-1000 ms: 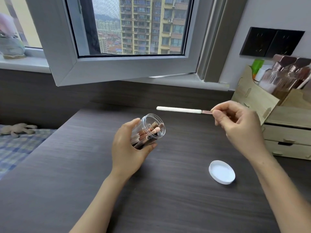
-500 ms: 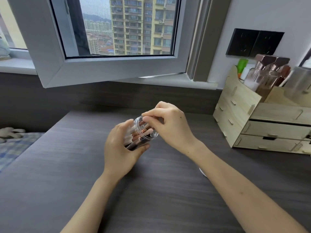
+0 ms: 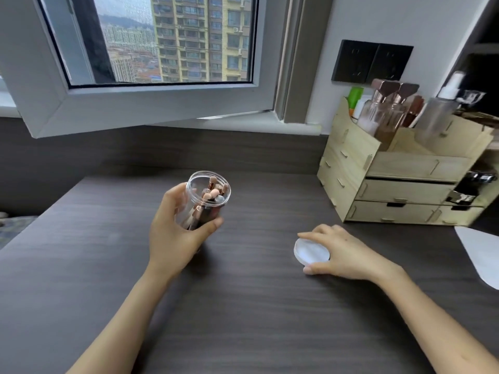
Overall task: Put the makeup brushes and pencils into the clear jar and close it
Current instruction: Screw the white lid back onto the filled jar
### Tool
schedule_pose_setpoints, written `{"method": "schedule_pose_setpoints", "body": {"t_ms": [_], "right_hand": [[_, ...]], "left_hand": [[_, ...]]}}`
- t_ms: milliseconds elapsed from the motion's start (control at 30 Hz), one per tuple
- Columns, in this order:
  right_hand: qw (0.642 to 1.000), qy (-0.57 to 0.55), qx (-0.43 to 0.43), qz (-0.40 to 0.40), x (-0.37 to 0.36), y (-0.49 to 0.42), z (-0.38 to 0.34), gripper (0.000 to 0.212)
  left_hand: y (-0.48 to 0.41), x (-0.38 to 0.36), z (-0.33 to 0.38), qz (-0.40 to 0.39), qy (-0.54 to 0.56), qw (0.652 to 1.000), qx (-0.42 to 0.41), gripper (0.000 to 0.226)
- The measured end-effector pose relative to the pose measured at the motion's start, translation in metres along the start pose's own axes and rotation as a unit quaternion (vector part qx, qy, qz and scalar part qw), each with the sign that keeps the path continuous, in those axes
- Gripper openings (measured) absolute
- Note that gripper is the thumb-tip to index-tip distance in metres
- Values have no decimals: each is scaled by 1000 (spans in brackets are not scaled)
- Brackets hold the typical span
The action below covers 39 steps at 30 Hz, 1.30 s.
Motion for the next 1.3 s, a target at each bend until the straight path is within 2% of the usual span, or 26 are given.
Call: {"method": "schedule_pose_setpoints", "body": {"t_ms": [133, 200, 267, 367, 433, 500, 567, 633, 767, 900, 1100, 1200, 1300], "right_hand": [[997, -68, 31, 27, 6, 0, -11, 69], [974, -210, 53, 64, 20, 2, -28, 62], [909, -395, 90, 102, 36, 3, -47, 54], [760, -620, 151, 125, 57, 2, -68, 47], [666, -716, 180, 106, 66, -1, -80, 47], [609, -766, 186, 88, 71, -4, -90, 51], [586, -784, 191, 78, 72, -8, -97, 60], [587, -779, 203, 79, 69, -12, -103, 59], [630, -750, 181, 89, 55, -13, -104, 74], [655, -729, 189, 58, 44, -6, -106, 62], [658, -715, 233, 24, 45, 1, -105, 51], [691, -680, 244, 27, 48, 3, -104, 55], [744, -619, 245, 57, 52, 8, -102, 49]], "left_hand": [[4, -11, 8, -33, 37, 998, 24, 66], [5, -17, 14, -56, 45, 997, 31, 69], [7, -22, 21, -82, 55, 994, 44, 70], [12, -28, 34, -122, 102, 984, 80, 68], [14, -31, 42, -154, 152, 971, 101, 64], [16, -34, 49, -184, 193, 956, 120, 61], [16, -35, 56, -204, 224, 944, 133, 60], [16, -35, 62, -220, 238, 936, 136, 63], [14, -33, 69, -234, 240, 932, 137, 64], [13, -30, 73, -244, 233, 931, 140, 62], [15, -29, 73, -258, 232, 925, 156, 61], [15, -29, 73, -269, 232, 921, 161, 62], [14, -27, 74, -269, 232, 920, 163, 63]]}}
Point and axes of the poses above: each hand's wrist, its own y-axis away from the middle knuckle, its own x-axis out of the back of the hand, z = x × y, the point moved 2 cm from there along -y, towards the middle knuckle, and after that the axes turned 1 degree about -y, right-handed, at the moved point
